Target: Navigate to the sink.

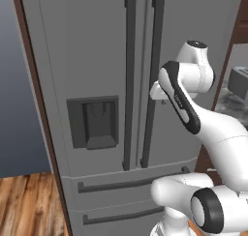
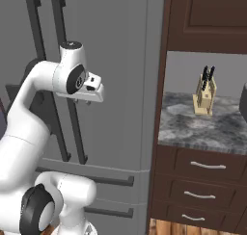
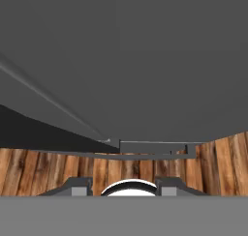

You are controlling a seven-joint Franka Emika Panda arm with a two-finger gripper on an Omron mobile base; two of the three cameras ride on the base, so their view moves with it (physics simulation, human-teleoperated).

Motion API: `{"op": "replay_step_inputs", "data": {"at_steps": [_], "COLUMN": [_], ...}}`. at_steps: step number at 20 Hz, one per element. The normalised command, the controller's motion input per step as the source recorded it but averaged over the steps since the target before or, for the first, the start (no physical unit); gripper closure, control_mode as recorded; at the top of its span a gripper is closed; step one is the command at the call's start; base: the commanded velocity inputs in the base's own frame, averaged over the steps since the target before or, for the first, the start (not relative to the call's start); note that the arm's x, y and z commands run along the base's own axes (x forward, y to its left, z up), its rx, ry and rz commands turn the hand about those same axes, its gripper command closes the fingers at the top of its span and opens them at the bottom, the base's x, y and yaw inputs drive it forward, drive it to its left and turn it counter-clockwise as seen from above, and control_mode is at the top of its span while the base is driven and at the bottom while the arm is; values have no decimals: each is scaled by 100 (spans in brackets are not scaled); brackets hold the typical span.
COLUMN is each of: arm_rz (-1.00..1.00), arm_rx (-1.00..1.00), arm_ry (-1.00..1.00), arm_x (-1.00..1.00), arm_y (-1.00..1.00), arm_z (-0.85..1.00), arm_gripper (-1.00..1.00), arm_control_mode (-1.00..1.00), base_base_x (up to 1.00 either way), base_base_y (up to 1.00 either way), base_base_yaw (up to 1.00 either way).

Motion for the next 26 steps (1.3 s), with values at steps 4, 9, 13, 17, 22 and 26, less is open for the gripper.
{"op": "replay_step_inputs", "data": {"at_steps": [4, 9, 13, 17, 22, 26], "arm_rz": [0, 0, 0, 0, 0, 0], "arm_rx": [0, 0, 0, 0, 0, 0], "arm_ry": [0, 0, 0, 0, 0, 0], "arm_x": [0, 0, 0, 0, 0, 0], "arm_y": [0, 0, 0, 0, 0, 0], "arm_z": [0, 0, 0, 0, 0, 0], "arm_gripper": [-100, -100, -100, -100, -100, -100], "arm_control_mode": [100, 100, 100, 100, 100, 100], "base_base_x": [0, -8, -60, -58, -38, -33], "base_base_y": [0, 0, -6, 4, 3, 0], "base_base_yaw": [0, 0, -21, -80, -83, -86]}}
